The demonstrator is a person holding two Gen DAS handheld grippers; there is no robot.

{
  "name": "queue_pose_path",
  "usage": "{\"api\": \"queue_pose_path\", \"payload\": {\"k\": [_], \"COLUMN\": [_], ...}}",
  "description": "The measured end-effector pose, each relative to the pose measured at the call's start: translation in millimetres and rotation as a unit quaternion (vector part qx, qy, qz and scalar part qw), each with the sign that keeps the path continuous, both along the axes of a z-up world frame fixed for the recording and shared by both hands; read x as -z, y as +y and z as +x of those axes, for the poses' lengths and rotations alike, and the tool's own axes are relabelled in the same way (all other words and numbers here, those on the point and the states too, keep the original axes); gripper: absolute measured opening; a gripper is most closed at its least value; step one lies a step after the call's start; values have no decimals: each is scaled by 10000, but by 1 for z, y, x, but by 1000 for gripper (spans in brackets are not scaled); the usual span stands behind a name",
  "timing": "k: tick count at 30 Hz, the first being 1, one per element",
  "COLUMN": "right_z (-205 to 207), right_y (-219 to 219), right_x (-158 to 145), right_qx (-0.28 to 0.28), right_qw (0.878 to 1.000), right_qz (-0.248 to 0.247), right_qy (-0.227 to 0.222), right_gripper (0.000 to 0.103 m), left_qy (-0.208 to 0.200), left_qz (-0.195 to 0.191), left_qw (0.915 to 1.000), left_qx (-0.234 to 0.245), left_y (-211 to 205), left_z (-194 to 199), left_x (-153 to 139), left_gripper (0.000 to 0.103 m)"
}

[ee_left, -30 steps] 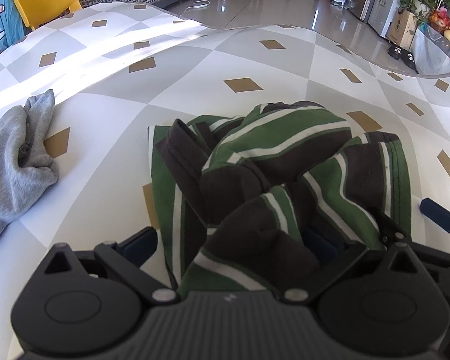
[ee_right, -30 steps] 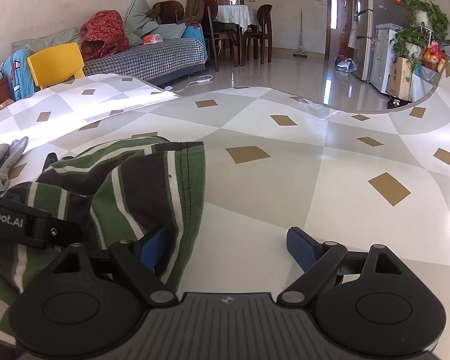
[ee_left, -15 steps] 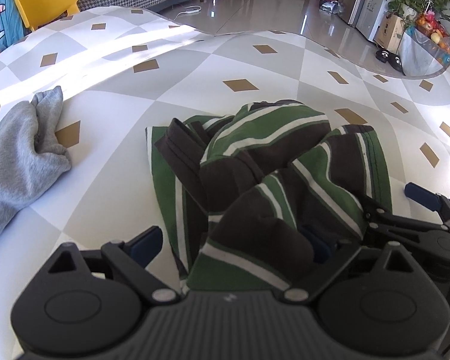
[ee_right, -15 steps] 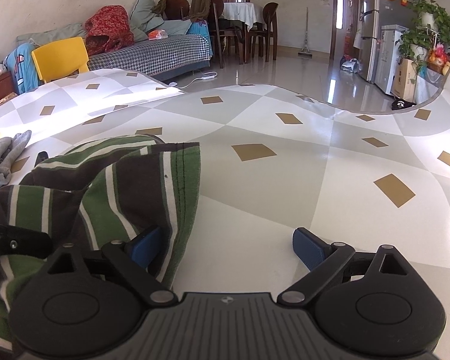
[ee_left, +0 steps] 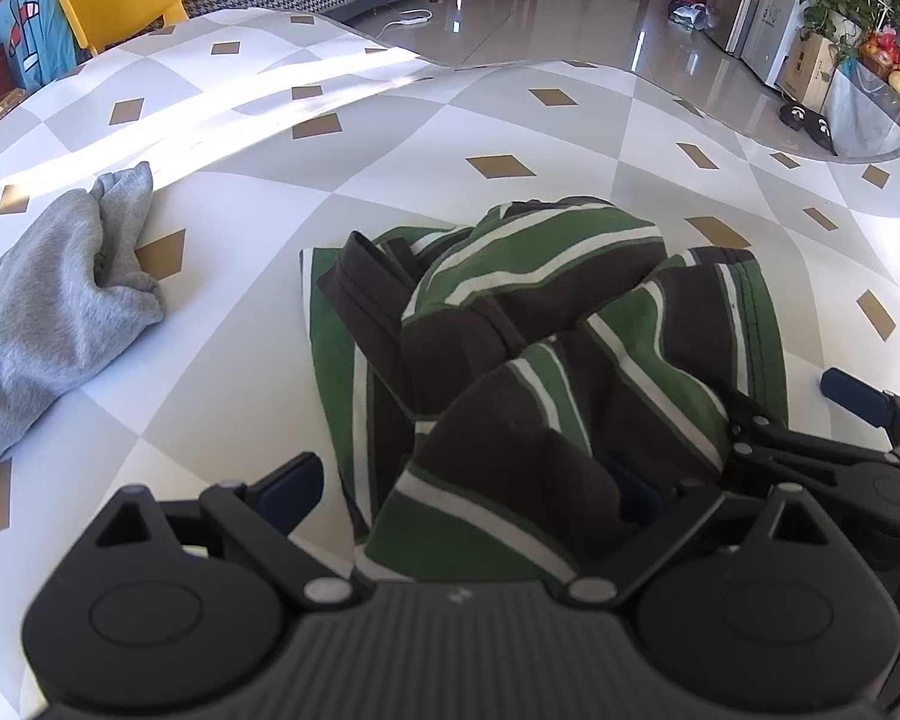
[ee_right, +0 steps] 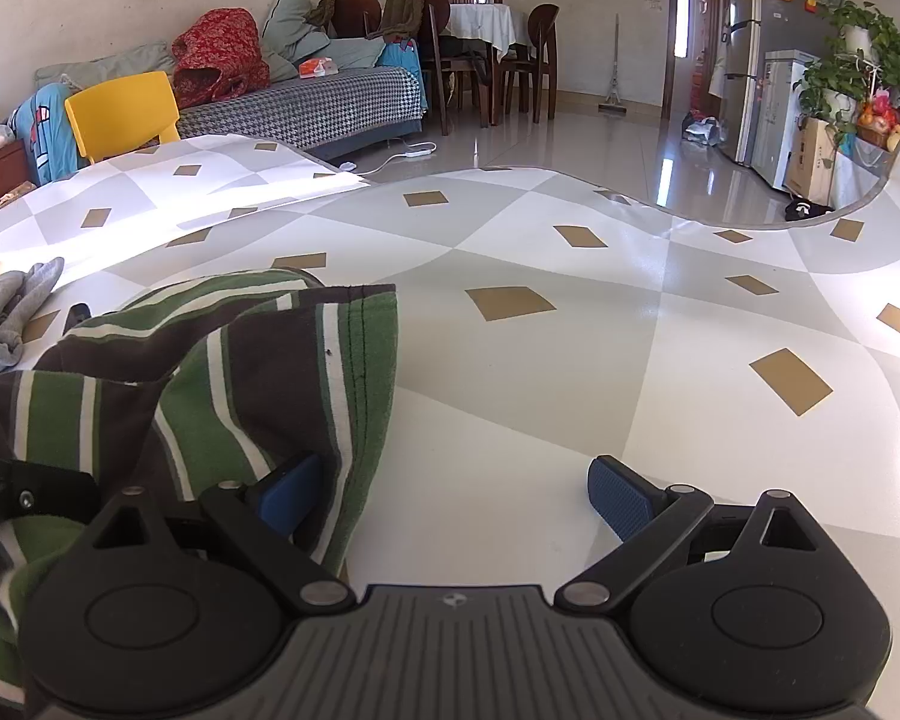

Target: Fold clothes

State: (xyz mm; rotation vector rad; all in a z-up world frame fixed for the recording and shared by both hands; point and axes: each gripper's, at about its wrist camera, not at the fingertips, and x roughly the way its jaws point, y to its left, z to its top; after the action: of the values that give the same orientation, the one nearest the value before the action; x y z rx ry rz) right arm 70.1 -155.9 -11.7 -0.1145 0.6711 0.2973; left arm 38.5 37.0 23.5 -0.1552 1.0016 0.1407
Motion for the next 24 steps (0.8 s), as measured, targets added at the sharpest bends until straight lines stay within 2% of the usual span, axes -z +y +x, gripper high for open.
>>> {"api": "queue_pose_path", "payload": {"k": [7,24], "right_z": [0,1], "right_y": [0,2], "right_x": [0,1], "right_qx": [-4,-103], "right_qw": [10000,9999], "right_qz": [-2,-61], "right_qy": [2,48], "right_gripper": [96,103], "left_qy": [-5,-41], "left_qz": [-162,36], "left_qw": [9999,9999], "left_qx": [-30,-129], "left_y": [7,4], "left_z": [0,-28], "left_x": [2,-14], "left_gripper": [98,100]}}
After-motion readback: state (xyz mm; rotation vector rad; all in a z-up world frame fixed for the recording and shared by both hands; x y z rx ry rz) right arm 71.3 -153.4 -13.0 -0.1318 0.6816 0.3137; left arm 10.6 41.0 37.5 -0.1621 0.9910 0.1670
